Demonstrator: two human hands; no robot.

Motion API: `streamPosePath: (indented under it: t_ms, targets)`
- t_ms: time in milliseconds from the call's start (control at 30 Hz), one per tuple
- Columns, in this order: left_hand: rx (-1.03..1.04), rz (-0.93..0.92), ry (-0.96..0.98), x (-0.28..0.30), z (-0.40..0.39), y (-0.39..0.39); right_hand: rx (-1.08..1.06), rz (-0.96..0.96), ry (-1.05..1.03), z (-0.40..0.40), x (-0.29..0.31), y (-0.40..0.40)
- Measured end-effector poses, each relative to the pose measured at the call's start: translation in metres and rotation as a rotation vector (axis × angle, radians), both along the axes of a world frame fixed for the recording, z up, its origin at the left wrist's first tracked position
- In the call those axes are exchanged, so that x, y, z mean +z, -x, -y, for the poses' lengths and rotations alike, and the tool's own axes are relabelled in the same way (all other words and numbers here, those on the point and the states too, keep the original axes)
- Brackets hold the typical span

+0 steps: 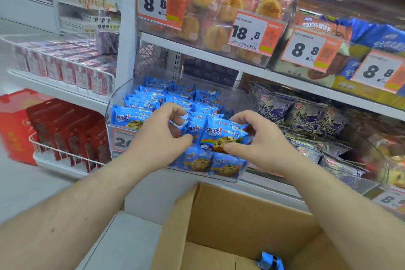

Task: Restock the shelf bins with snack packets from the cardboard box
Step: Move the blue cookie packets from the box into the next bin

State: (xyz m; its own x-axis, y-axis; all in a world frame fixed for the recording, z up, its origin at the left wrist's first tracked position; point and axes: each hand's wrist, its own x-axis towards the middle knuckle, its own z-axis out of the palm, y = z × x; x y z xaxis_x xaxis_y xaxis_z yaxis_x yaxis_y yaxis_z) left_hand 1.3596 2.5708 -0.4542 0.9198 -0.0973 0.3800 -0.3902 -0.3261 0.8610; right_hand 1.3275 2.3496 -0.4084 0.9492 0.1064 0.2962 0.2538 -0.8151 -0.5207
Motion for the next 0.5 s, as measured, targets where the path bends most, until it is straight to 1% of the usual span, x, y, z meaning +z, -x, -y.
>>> streamPosePath:
  t_ms: [67,133,200,300,400,500]
  targets:
    - [0.128,0.087,-0.164,-0.004,-0.008,-0.01,-0.006,-0.015,0.024,-0.003,-0.001,-0.017]
    - [0.149,0.118,-0.299,-0.01,-0.013,-0.015,-0.005,-0.039,0.072,-0.007,-0.005,-0.028]
    - [0.132,0.113,-0.388,-0.013,-0.015,-0.017,-0.005,-0.04,0.107,-0.012,-0.01,-0.033]
    - [0.137,0.086,-0.442,-0.014,-0.014,-0.016,-0.039,-0.007,0.141,-0.017,-0.014,-0.035]
    - [0.158,0.115,-0.467,-0.014,-0.012,-0.018,-0.067,0.028,0.255,-0.022,-0.015,-0.033]
    - [0.174,0.123,-0.516,-0.014,-0.01,-0.019,-0.089,0.022,0.353,-0.027,-0.018,-0.03]
